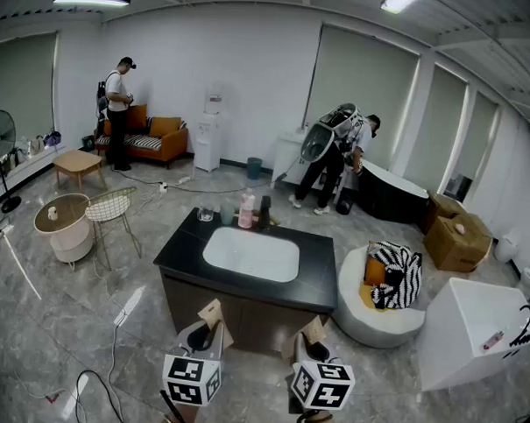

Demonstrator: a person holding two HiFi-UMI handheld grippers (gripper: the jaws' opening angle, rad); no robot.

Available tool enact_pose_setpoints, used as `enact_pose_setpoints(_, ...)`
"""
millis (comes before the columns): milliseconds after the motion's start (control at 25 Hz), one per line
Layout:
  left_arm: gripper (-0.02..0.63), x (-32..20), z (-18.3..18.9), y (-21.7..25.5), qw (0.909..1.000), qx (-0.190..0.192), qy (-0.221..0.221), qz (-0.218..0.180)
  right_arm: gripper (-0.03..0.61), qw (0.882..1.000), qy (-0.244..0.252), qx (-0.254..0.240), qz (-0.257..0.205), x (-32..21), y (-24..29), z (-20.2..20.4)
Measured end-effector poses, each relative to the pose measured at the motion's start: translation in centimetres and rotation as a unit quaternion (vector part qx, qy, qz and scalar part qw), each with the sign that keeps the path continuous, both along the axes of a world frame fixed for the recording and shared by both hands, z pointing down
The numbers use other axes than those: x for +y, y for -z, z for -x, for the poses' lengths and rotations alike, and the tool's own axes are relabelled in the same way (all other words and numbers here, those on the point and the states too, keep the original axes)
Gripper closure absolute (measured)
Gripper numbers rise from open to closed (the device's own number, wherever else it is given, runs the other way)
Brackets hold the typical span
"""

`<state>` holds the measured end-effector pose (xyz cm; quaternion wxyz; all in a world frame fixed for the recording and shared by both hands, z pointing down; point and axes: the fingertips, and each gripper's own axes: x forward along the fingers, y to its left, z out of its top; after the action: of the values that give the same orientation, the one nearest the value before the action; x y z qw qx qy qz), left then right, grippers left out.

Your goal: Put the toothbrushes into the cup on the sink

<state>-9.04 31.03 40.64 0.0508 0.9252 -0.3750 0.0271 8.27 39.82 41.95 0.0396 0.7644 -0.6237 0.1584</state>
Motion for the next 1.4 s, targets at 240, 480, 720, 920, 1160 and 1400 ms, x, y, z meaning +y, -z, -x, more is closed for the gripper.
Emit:
enact_pose_setpoints(240,0.578,0.2,0.4,-0.3,1.0000,0.005,-0.005,0.006,0.541,1.000,-0.005,0.000,-0.006,0.2,0.3,0.5)
enact_pose_setpoints(480,0.578,0.2,1.2,-0.6,0.9999,0.007,-0.013,0.007,0.540,1.000,-0.009,-0.012,-0.020,0.5,0.5,1.6)
enact_pose_setpoints(720,0.578,0.5,1.8,-1.8,0.9995,0.008,-0.021,0.023,0.540,0.999,-0.029,-0.024,-0.011,1.7,-0.7,1.8)
enact_pose_setpoints(920,0.578,0.5,1.8,-2.8,0.9992,0.002,-0.024,0.031,0.540,0.998,-0.042,-0.039,-0.007,1.9,-1.8,1.2)
enact_pose_setpoints(1160,0.578,-1.0,1.3,-3.5,0.9993,-0.001,-0.021,0.032,0.540,0.998,-0.042,-0.046,-0.004,0.2,-2.8,0.5)
enact_pose_setpoints(1400,0.578,-3.9,-0.1,-3.8,0.9993,-0.002,-0.016,0.034,0.540,0.998,-0.036,-0.046,-0.004,-2.9,-2.9,-0.8)
